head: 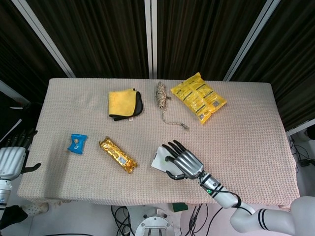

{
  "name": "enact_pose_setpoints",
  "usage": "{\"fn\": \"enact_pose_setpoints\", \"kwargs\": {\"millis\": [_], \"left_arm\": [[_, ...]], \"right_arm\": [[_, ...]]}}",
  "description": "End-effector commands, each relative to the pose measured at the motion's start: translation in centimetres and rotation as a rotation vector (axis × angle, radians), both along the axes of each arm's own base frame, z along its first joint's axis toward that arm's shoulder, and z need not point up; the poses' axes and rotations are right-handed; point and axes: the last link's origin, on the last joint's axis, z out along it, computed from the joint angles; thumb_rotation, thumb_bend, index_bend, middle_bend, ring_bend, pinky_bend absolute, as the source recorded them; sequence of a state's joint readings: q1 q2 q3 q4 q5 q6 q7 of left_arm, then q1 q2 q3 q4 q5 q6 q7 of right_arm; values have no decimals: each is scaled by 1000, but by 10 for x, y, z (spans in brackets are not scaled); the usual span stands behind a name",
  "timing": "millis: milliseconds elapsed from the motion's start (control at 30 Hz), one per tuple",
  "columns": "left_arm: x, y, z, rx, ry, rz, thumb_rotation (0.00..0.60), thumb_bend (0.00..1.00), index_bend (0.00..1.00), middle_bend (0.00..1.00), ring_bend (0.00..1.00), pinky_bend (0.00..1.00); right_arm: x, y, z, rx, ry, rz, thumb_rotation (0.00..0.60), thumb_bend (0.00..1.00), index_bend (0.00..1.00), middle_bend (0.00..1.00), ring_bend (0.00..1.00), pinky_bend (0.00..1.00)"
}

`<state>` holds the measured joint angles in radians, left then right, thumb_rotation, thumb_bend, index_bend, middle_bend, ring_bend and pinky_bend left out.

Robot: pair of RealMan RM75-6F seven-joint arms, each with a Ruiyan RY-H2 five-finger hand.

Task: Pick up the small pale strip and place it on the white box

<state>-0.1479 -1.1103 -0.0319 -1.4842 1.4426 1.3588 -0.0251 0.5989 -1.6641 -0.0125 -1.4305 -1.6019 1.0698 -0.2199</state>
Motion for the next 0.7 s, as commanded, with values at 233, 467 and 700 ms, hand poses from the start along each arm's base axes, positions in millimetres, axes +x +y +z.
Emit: {"fn": "enact_pose_setpoints", "kwargs": {"millis": [233, 467, 700], "left_arm": [[-1, 0, 1, 5, -1, -1, 600, 46, 99, 70, 0, 94], [0, 0, 2, 4, 0, -3, 600, 45, 99, 70, 0, 94], [2, -1, 4, 13, -2, -10, 600, 46, 99, 70, 0, 94]], "right_arm": [[0, 0, -4, 11, 13, -2, 155, 457, 364, 0, 0, 0], [4, -1, 5, -16, -30, 7, 155, 456, 357, 0, 0, 0], [-7, -6, 44, -118, -104, -16, 157, 444, 178, 0, 0, 0]]}}
